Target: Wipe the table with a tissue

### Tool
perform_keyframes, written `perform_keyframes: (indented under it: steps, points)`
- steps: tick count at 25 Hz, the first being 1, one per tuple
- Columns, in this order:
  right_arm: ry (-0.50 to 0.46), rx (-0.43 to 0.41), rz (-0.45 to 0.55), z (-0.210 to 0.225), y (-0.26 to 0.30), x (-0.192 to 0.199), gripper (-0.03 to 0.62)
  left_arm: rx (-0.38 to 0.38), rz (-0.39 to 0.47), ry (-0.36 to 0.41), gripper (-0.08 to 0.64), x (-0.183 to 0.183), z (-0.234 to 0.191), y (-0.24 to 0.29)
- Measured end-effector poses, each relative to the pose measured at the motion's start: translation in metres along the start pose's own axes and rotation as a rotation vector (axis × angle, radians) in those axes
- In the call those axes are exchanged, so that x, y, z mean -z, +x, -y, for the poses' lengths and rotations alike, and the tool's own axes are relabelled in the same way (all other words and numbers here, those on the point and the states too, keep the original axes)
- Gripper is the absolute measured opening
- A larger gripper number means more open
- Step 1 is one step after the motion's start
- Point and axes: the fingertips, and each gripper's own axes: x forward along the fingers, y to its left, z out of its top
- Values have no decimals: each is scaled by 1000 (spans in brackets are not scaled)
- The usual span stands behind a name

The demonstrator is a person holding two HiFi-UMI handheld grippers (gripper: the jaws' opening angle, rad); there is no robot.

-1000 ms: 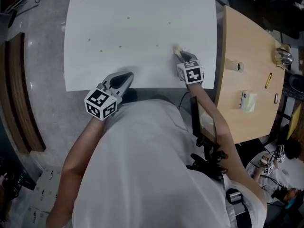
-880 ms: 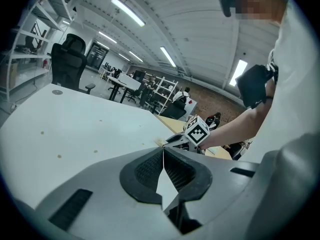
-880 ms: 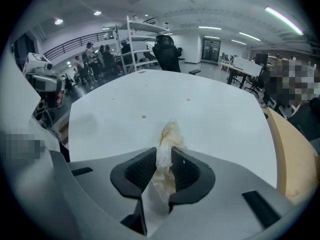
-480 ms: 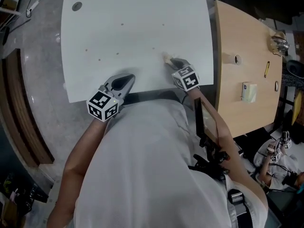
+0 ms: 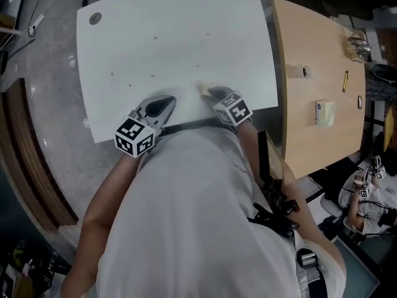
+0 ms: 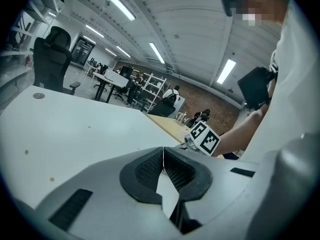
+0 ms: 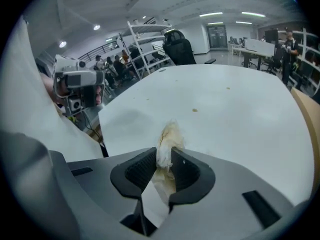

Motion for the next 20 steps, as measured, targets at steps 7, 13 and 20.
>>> perform_keyframes:
  steps: [7, 13, 20]
  points:
    - [130, 7, 217, 15, -52, -31, 94, -32, 2, -13, 8, -2, -7, -2]
    - [164, 204, 288, 106, -107, -32, 94, -61, -5, -6, 8, -8, 0, 11]
    - [37, 266, 155, 144, -80, -29, 94, -123, -6, -12, 8, -13, 5, 16]
